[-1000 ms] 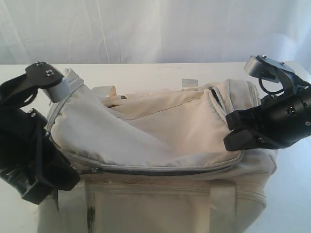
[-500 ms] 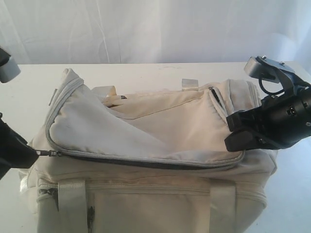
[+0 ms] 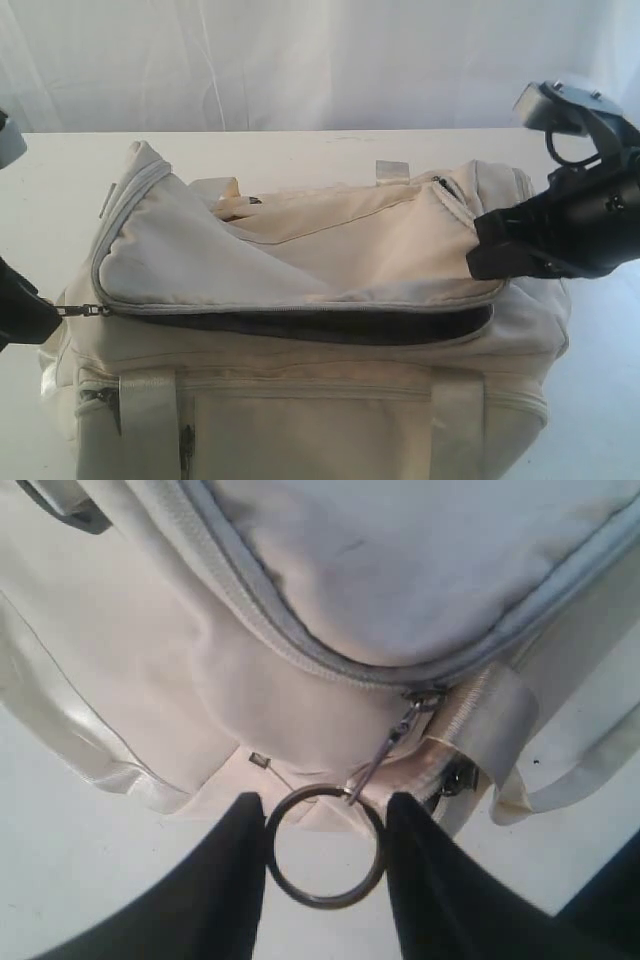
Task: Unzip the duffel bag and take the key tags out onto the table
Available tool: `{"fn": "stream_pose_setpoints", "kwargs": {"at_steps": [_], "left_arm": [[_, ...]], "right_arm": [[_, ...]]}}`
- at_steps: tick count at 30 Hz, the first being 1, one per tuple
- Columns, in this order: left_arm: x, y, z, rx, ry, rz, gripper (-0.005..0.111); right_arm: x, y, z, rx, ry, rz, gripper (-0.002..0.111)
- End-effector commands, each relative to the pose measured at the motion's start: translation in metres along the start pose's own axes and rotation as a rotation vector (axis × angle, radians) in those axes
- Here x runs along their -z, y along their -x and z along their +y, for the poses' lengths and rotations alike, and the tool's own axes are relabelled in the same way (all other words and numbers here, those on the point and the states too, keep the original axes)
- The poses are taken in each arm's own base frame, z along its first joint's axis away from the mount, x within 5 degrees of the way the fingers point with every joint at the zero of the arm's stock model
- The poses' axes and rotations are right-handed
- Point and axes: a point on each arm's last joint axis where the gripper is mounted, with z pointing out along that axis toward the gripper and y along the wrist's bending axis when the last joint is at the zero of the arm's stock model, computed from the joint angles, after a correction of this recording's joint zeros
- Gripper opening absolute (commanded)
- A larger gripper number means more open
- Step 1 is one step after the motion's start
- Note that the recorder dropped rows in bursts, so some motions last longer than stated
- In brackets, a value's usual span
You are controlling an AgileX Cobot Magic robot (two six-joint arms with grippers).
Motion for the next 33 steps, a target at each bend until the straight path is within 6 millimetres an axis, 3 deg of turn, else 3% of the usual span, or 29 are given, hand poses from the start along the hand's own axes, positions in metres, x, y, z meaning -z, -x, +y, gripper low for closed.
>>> {"fn": "stream_pose_setpoints", "kwargs": {"at_steps": [1, 5, 6, 12, 20, 26, 33], "left_arm": [[0.001, -0.004, 0.0, 0.007, 0.003, 0.014, 0.0], [0.001, -0.004, -0.002, 0.019, -0.019, 0.007, 0.0], [0.001, -0.003, -0.003, 0.02, -0.02, 0.006, 0.0], [0.001, -0.003, -0.003, 0.022, -0.022, 0.001, 0.0], [0.002, -0.001, -0.003, 0.032, -0.031, -0.024, 0.0], [0.002, 0.0, -0.004, 0.033, -0.034, -0.027, 0.0], [0.011, 0.001, -0.006, 0.023, -0.053, 0.004, 0.0]], "right_arm": [[0.022, 0.008, 0.008, 0.101, -0.049, -0.079, 0.024], [0.039, 0.011, 0.013, 0.17, -0.107, -0.157, 0.057], [0.041, 0.012, 0.014, 0.192, -0.114, -0.173, 0.06], [0.057, 0.023, 0.042, 0.417, -0.031, -0.253, 0.061], [0.053, 0.022, 0.107, 0.67, 0.117, -0.271, 0.061], [0.02, 0.008, 0.152, 0.896, 0.183, -0.229, 0.061], [-0.044, -0.013, 0.195, 1.191, 0.178, -0.167, 0.061]]}}
